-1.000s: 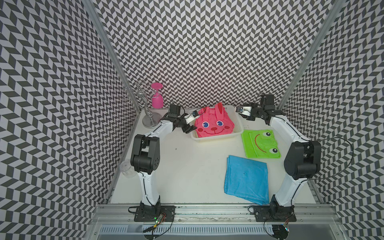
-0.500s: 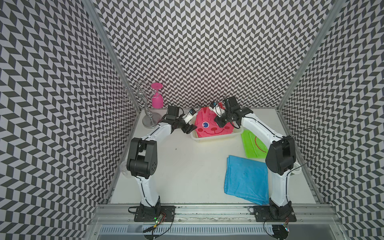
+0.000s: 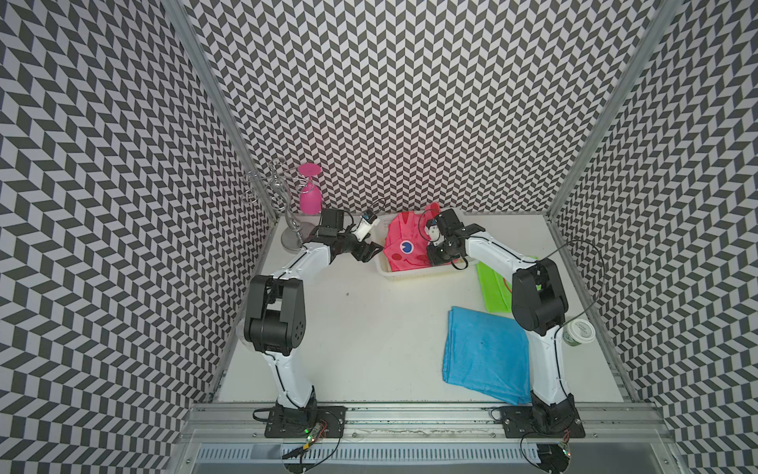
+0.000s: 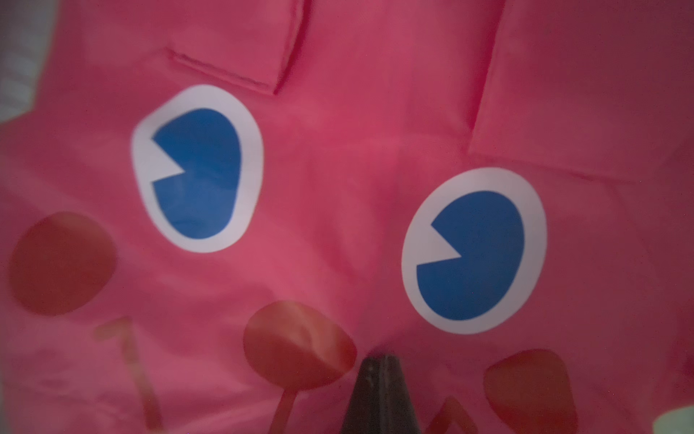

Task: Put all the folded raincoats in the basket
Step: Place the raincoat in the basket.

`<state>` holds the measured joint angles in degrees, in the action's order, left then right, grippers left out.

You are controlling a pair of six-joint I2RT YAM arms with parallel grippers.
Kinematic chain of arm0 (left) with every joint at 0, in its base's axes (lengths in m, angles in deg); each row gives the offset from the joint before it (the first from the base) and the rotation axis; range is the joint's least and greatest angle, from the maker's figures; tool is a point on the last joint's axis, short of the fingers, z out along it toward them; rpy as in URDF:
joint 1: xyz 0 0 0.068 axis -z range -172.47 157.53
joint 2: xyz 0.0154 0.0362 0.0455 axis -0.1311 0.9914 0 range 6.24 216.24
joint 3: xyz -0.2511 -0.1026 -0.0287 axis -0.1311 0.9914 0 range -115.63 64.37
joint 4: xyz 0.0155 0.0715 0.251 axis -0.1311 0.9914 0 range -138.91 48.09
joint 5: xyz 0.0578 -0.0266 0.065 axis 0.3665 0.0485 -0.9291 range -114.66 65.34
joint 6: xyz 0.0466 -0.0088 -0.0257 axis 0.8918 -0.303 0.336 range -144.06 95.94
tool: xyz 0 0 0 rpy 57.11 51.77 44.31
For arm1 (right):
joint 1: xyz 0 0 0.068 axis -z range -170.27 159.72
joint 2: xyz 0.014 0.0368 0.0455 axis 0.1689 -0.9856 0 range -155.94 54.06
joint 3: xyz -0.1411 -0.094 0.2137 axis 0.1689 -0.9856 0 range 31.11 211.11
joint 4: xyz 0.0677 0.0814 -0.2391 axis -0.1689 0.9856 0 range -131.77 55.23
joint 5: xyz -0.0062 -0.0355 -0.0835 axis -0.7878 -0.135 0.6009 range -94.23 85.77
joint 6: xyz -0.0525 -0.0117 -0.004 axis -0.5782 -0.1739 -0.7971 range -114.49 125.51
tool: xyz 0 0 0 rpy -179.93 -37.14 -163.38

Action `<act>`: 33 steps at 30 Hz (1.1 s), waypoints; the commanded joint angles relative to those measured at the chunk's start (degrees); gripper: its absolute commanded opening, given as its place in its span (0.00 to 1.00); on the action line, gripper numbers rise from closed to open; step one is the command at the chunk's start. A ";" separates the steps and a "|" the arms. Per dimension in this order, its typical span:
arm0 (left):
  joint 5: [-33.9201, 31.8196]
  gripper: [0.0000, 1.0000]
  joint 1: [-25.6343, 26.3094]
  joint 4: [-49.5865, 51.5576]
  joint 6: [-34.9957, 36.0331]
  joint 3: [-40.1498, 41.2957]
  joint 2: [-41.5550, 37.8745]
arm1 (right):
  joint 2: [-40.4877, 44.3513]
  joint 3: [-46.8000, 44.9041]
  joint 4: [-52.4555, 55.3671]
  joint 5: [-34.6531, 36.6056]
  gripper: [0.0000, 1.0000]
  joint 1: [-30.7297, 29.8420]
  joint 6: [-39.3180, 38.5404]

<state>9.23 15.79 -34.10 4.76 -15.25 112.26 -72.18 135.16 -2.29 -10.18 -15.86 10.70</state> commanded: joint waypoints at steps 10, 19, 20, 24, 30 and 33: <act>5.71 0.75 -0.78 -2.16 -2.28 9.66 -10.28 | 0.25 2.87 -10.58 4.51 0.11 -1.80 8.94; 3.79 0.82 -0.82 -9.77 0.00 23.41 -18.71 | 20.56 -6.39 -15.68 17.95 0.42 3.39 3.90; 3.37 0.87 -0.87 -11.78 -0.14 25.70 -20.06 | 22.80 -8.46 -16.80 17.95 0.44 5.32 4.55; 2.07 1.00 -1.45 -17.95 -0.44 32.78 -24.72 | 31.20 -19.04 -21.08 12.67 0.77 14.52 9.11; 0.01 1.00 -4.83 -26.55 -0.54 41.24 -27.79 | 38.64 -36.67 -33.12 -5.40 1.00 24.90 15.96; -0.67 1.00 -6.49 -28.24 1.13 44.42 -29.24 | 34.64 -35.43 -30.17 -13.02 1.00 25.52 13.70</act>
<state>9.69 10.41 -56.94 4.41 27.29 84.85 -35.17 98.96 -29.17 -12.22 10.28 23.13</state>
